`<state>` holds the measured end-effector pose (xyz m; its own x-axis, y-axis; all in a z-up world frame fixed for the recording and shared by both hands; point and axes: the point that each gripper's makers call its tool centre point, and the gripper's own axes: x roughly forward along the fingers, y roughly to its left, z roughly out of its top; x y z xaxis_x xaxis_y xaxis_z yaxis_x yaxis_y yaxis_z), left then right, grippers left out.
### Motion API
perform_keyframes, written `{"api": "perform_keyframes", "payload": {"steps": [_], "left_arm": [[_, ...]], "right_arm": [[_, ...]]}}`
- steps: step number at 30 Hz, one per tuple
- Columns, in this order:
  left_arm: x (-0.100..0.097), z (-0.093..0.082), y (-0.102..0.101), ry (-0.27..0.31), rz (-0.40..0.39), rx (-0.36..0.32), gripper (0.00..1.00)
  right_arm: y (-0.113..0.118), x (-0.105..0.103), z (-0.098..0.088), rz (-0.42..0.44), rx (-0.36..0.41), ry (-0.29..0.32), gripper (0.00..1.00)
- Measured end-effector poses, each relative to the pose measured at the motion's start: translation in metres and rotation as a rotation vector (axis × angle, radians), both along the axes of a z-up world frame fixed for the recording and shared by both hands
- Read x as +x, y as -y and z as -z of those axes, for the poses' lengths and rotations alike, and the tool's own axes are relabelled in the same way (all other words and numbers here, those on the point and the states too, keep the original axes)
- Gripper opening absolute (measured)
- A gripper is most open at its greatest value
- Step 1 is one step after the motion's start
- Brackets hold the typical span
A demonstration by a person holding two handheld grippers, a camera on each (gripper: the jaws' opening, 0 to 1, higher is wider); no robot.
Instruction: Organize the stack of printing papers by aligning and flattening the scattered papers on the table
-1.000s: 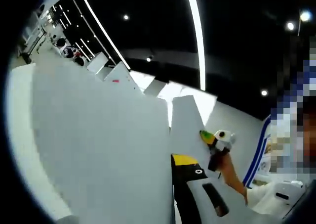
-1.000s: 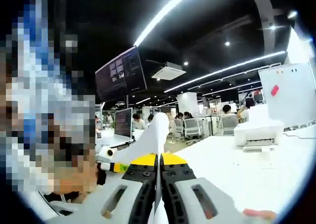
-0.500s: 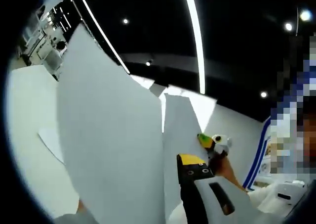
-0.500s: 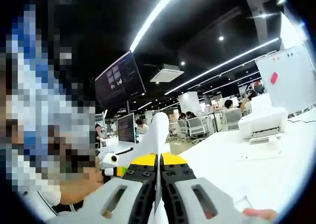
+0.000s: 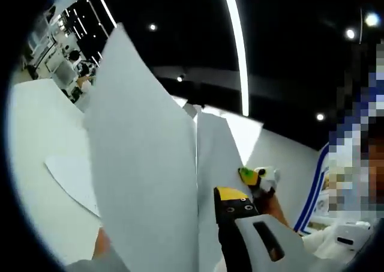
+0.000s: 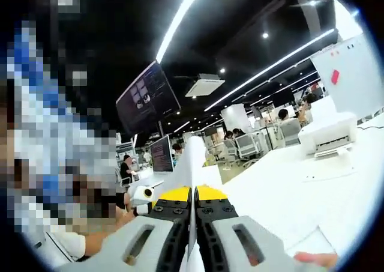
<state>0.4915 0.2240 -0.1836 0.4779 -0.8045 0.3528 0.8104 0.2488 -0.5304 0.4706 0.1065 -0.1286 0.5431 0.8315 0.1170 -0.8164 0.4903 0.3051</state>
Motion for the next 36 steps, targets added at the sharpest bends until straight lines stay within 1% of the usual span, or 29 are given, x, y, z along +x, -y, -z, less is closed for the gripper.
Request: {"api": "perform_keyframes", "payload": {"steps": [5, 11, 15, 20, 23, 30, 36], "left_arm": [[0.000, -0.003, 0.001, 0.002, 0.001, -0.014, 0.15], [-0.001, -0.004, 0.001, 0.004, 0.000, -0.013, 0.15], [0.002, -0.005, -0.001, 0.002, 0.002, -0.022, 0.15], [-0.001, -0.008, 0.002, 0.004, -0.001, -0.031, 0.15], [0.003, -0.009, 0.000, 0.004, -0.003, -0.039, 0.15], [0.003, -0.008, 0.002, 0.001, -0.006, -0.041, 0.15], [0.003, -0.012, 0.003, 0.001, 0.001, -0.058, 0.15]], "right_arm": [[-0.007, 0.000, 0.001, -0.007, 0.029, -0.011, 0.00], [-0.017, 0.000, 0.010, -0.026, 0.025, -0.026, 0.00], [-0.023, -0.001, 0.016, -0.035, 0.022, -0.037, 0.00], [-0.029, -0.004, 0.019, -0.047, 0.021, -0.048, 0.00], [-0.031, -0.003, 0.018, -0.045, 0.042, -0.060, 0.00], [-0.034, -0.003, 0.021, -0.052, 0.066, -0.078, 0.00], [-0.038, -0.003, 0.026, -0.062, 0.061, -0.091, 0.00]]}}
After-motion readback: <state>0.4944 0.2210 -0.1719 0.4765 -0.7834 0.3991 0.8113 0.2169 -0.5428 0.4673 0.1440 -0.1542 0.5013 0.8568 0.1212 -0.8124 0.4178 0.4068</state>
